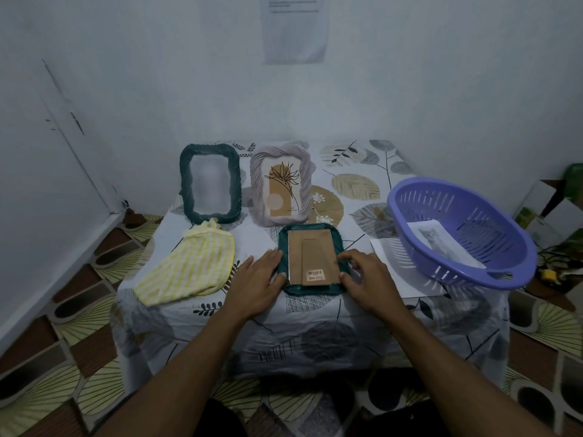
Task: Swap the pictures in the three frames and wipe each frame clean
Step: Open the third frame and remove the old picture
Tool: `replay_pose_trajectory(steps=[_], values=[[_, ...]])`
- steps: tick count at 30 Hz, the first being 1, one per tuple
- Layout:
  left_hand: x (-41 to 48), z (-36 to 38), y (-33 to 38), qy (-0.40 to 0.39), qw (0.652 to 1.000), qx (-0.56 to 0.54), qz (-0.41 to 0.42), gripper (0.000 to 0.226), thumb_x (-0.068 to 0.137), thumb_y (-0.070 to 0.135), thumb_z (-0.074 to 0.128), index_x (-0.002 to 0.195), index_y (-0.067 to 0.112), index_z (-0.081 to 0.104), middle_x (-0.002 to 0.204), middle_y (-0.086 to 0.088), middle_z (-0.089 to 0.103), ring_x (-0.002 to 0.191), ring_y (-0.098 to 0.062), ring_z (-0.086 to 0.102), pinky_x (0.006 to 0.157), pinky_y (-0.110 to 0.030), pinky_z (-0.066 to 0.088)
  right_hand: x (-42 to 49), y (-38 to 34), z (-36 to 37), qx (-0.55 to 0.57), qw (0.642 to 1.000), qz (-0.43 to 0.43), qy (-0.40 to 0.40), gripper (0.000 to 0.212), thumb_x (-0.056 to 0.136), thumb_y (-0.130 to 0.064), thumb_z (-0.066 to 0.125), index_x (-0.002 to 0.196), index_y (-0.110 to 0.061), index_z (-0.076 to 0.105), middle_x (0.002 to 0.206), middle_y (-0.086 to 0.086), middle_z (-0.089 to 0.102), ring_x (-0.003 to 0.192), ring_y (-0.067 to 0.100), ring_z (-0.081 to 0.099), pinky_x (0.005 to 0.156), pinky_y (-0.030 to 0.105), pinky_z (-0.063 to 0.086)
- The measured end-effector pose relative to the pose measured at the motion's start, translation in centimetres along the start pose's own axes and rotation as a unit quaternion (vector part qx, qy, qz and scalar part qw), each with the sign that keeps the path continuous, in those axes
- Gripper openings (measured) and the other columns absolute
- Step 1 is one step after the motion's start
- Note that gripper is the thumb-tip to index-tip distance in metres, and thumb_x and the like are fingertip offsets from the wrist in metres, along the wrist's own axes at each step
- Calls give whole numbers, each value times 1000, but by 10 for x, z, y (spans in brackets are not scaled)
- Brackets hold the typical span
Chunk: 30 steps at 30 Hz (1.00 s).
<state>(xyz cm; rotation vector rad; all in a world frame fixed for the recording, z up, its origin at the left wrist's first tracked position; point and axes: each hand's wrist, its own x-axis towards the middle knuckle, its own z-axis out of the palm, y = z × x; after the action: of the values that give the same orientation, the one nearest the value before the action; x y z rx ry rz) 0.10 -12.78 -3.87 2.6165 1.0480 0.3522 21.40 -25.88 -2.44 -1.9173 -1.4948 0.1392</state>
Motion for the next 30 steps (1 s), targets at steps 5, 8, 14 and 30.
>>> replay_pose_trajectory(steps=[5,8,14,30], values=[[1,2,0,6,1000,4,-1,74,87,55,20,150,17,28,157,-1,28,146,-12,20,118,-37,13,1,2,2,14,1000,23,0,31,82,-12,63,108,-27,60,81,-11,48,86,17,51,75,35,47],[1,0,2,-2,1000,6,-3,74,87,54,19,150,18,26,157,0,26,146,-11,18,118,-36,12,0,4,3,22,999,30,-1,31,82,-12,63,108,-29,58,82,-5,51,84,17,51,71,33,45],[3,-4,6,-22,1000,15,-9,74,87,55,16,151,19,23,159,0,23,147,-11,15,118,-39,11,1,7,4,52,997,55,2,27,91,-23,57,118,-25,56,101,4,62,96,18,57,79,36,49],[23,8,48,92,996,-10,-13,55,89,57,34,117,17,59,128,0,55,118,-18,49,102,-40,37,5,14,-9,-41,993,99,46,23,97,-18,44,112,-16,61,102,7,65,97,22,49,74,31,38]])
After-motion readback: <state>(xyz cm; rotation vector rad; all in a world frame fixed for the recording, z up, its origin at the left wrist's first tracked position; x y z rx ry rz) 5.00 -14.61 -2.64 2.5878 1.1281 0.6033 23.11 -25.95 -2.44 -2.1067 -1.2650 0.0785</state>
